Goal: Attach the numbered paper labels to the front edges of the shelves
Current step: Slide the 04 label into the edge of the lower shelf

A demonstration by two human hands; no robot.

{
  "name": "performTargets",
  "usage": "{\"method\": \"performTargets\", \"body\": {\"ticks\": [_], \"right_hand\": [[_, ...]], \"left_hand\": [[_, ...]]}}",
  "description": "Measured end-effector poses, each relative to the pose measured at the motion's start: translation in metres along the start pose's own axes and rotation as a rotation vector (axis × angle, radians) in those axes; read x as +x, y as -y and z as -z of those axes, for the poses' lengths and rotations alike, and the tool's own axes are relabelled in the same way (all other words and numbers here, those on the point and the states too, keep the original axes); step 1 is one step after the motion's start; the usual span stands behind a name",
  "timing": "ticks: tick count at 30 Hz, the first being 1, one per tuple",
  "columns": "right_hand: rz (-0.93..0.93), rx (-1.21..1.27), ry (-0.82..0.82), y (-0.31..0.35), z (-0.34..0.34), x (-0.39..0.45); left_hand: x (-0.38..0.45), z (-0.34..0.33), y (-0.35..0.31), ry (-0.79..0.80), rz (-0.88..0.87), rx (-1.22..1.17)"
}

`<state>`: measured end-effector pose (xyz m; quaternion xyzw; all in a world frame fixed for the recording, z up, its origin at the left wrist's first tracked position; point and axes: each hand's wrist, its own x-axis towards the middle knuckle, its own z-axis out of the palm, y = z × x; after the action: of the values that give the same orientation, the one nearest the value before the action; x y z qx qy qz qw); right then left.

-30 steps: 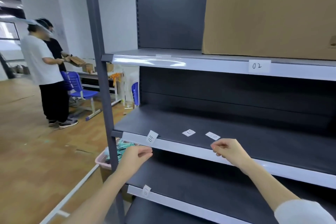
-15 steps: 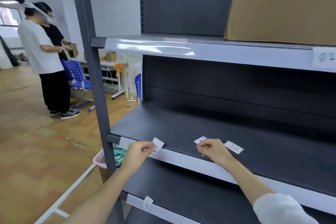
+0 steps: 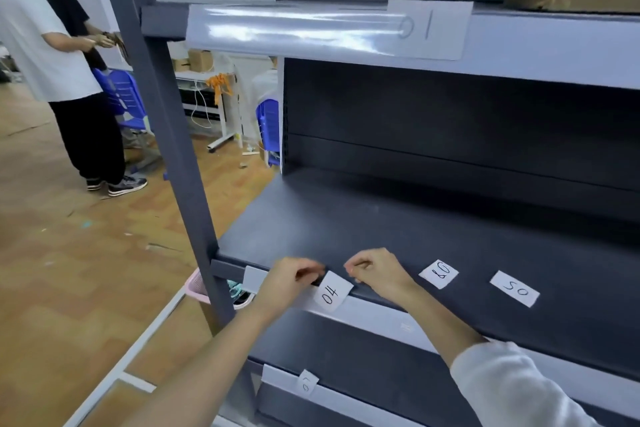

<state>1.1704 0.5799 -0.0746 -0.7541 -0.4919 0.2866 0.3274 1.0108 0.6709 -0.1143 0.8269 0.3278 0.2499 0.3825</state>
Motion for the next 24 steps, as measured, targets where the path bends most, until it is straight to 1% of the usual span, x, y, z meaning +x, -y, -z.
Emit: {"method": "performTargets", "body": {"ticks": [4, 8, 16, 19, 24], "right_hand": [[0.002, 0.004, 0.102, 0.011, -0.009, 0.009], [0.015, -0.096, 0.13, 0.019, -0.015, 0.012], [0.051, -0.178, 0.098, 0.021, -0.015, 0.01], [0.052, -0.152, 0.071, 0.02, -0.016, 0.007], [0.034, -0.021, -0.056, 0.002, -0.019, -0.002]], "left_hand": [[0.004, -0.004, 0.004, 0.039, -0.004, -0.02], [0.008, -0.002, 0.006, 0.057, 0.049, -0.128], [0.008, 0.0, 0.004, 0.085, 0.044, -0.129], [0.007, 0.0, 0.004, 0.09, 0.03, -0.129], [0.008, 0.002, 0.002, 0.133, 0.034, -0.117]]}}
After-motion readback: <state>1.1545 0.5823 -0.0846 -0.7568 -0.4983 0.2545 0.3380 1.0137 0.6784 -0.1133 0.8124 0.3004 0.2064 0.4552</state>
